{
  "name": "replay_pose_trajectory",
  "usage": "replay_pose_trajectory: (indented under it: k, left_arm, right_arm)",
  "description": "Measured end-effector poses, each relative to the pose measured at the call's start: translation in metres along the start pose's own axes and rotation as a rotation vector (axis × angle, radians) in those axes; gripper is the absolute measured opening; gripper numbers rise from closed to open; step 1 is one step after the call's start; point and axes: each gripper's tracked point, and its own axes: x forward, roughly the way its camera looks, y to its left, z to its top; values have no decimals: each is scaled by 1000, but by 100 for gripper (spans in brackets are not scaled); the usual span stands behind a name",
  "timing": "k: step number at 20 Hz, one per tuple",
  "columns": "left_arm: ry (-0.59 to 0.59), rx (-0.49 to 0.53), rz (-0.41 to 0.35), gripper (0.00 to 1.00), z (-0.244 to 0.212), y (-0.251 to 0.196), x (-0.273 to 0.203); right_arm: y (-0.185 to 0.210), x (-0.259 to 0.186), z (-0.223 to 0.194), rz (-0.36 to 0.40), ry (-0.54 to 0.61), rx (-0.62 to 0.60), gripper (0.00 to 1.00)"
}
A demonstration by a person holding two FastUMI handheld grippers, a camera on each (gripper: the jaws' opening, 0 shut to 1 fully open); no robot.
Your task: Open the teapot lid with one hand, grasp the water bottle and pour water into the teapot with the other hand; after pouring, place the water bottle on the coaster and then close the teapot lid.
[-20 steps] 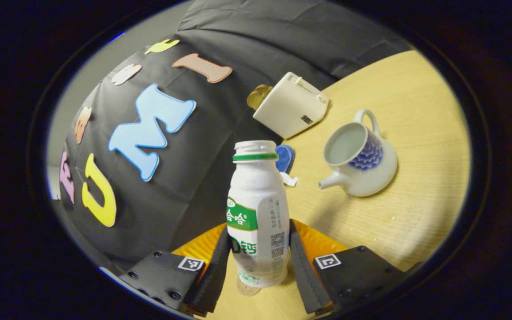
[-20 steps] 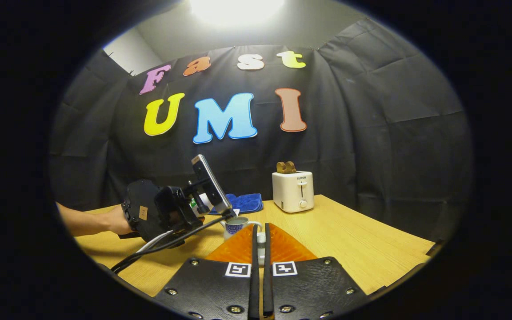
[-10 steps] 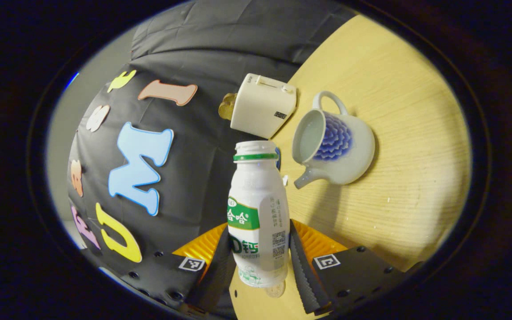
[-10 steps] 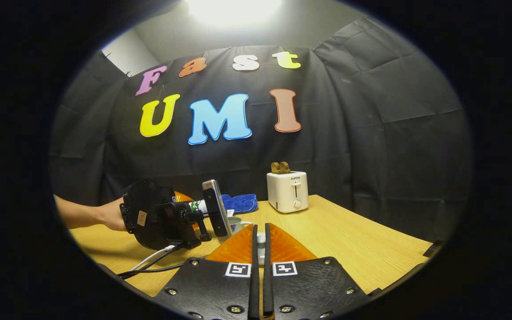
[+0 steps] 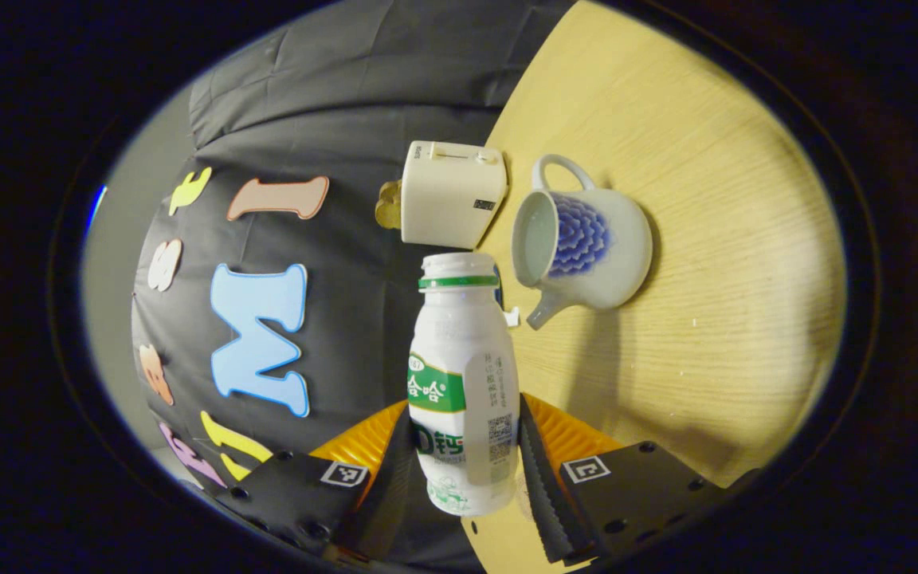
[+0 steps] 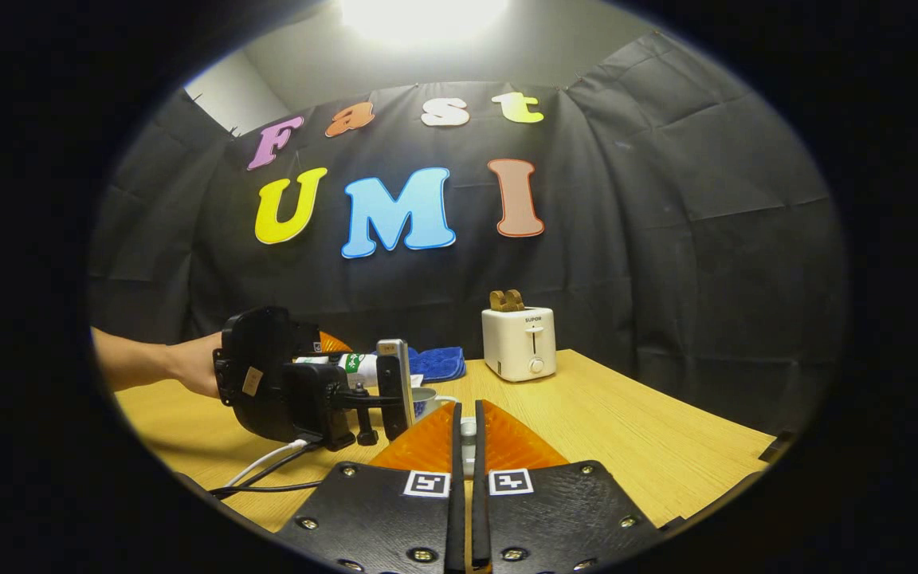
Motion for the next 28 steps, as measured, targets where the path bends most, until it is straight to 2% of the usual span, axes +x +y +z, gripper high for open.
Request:
replay_pose_trajectory:
  k: [16,28]
  left_arm:
    - [12,217,14,80,0,13,4]
    - [6,315,22,80,4,21,0]
  right_arm:
    - [-3,1,-2,-1,5,0,4]
    - [-6,1,-5,-4,12,-2,4]
